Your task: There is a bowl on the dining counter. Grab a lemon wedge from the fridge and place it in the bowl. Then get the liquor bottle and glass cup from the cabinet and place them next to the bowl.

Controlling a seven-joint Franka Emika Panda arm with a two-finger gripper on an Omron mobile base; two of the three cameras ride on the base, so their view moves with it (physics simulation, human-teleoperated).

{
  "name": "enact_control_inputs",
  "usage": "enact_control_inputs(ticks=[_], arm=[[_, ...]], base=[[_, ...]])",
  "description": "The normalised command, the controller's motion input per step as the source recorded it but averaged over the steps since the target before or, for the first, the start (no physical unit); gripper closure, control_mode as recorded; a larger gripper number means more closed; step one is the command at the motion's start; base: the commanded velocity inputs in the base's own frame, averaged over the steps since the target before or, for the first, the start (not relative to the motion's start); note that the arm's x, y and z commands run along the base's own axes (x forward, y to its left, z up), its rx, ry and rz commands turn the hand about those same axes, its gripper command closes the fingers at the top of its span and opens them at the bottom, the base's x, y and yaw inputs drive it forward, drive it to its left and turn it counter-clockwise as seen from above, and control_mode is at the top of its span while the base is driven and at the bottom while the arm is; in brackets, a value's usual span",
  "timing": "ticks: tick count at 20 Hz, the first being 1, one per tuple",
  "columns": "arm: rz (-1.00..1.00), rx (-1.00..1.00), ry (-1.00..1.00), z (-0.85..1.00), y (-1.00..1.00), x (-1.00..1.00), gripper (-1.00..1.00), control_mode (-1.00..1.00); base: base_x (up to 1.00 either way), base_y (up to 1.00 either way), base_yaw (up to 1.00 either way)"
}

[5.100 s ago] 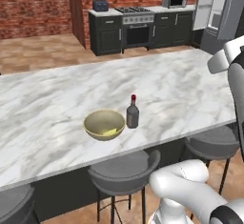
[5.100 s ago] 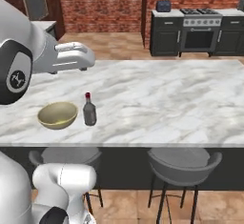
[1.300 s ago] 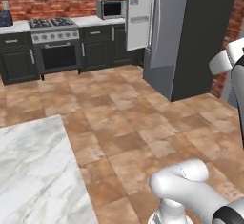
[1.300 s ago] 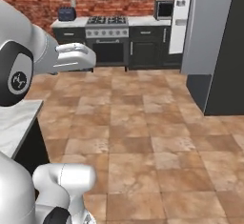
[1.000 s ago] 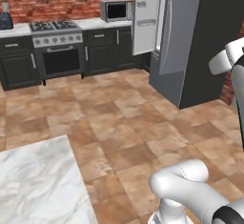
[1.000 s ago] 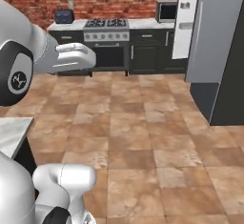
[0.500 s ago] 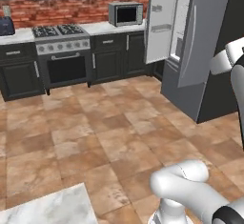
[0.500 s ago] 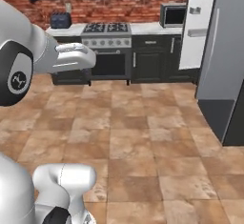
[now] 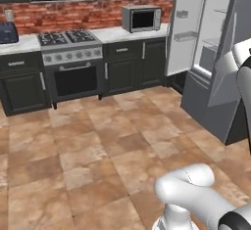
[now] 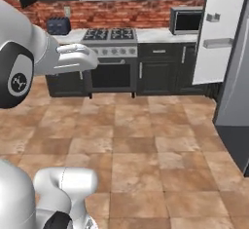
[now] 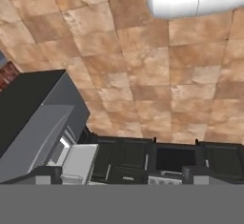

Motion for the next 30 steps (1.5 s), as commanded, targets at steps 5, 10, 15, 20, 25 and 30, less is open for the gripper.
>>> enact_control_inputs(ticks=[5,10,15,20,25,30], arm=[[0.0,0.0,0.0,0.0,0.0,0.0,-1.0,1.0],[0.0,0.0,0.0,0.0,0.0,0.0,-1.0,1.0],[0.0,0.0,0.0,0.0,0.0,0.0,-1.0,1.0],[0.0,0.0,0.0,0.0,0.0,0.0,-1.0,1.0],[0.0,0.0,0.0,0.0,0.0,0.0,-1.0,1.0],[0.0,0.0,0.0,0.0,0.0,0.0,-1.0,1.0]], base=[[0.98,0.39,0.05],[1.0,0.51,0.04],[0.9,0.85,0.0],[0.4,1.0,0.01],[0.32,0.99,0.02],[0.66,0.97,-0.07]])
